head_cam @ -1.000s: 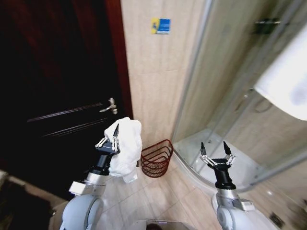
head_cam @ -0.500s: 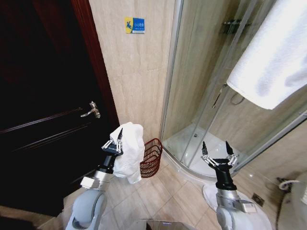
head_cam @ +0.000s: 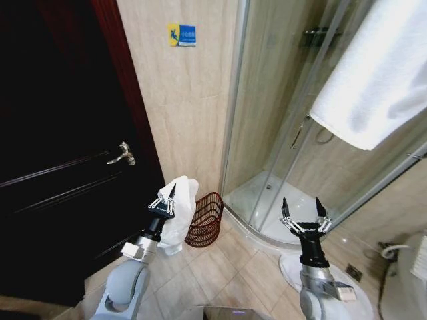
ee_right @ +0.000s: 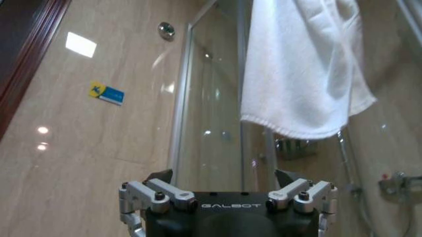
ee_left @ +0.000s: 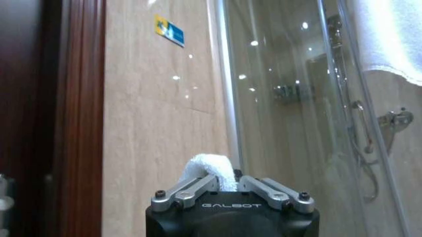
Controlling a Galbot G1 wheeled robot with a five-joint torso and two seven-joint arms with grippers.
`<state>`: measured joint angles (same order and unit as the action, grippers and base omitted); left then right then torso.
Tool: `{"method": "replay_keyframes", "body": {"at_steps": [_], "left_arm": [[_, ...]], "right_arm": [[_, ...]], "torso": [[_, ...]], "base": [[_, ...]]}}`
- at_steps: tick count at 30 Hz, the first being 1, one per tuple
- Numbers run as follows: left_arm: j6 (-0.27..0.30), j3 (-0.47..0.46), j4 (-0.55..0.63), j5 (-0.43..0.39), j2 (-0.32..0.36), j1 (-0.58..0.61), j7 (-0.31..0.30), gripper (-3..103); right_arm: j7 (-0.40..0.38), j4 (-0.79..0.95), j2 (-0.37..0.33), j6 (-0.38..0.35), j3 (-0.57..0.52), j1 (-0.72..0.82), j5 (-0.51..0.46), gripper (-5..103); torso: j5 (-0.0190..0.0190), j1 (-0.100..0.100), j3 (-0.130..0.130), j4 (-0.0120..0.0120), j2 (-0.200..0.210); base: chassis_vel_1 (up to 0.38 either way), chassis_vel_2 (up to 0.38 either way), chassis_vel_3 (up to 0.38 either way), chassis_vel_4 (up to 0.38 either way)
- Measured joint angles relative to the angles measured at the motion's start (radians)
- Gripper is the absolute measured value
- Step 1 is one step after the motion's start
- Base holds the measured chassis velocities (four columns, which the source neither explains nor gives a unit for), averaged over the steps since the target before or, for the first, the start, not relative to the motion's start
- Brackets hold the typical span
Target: Discard the used towel into the hamper.
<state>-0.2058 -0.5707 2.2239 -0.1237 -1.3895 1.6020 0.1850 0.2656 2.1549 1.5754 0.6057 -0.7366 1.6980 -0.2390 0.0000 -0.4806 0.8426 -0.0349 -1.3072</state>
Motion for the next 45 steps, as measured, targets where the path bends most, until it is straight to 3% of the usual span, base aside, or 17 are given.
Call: {"method": "replay_keyframes", "body": {"at_steps": [18,32,42,45], "left_arm": [[-0.009,0.013,-0.112,-0.006,0.003,-0.029,-0.007,1],[-0.005,0.038,-0.175,-0.022,0.016,-0.089,-0.028,1],[0.046,0.098,-0.284,-0.113,0.040,-0.192,-0.094,1],[0.072,0.156,-0.414,-0.137,0.093,-0.306,-0.142,1]], "right_arm": [[-0.010,0.024,0.008,0.008,-0.006,0.038,0.010,100],[-0.004,0.023,0.001,0.018,-0.012,0.039,0.020,100],[0.004,0.008,0.002,0.037,-0.006,0.035,0.023,100],[0.005,-0.005,0.002,0.043,-0.008,0.032,0.027,100]], "torso": [[-0.0001,0.000,0.000,0.0000,0.000],[0.0004,0.000,0.000,0.0000,0.000],[-0.0001,0.000,0.000,0.0000,0.000],[-0.0001,0.000,0.000,0.0002,0.000]], "base": [[-0.031,-0.032,-0.030,-0.029],[-0.140,-0.146,0.136,0.132],[0.023,-0.001,-0.022,-0.015],[0.000,0.000,0.000,0.000]]}}
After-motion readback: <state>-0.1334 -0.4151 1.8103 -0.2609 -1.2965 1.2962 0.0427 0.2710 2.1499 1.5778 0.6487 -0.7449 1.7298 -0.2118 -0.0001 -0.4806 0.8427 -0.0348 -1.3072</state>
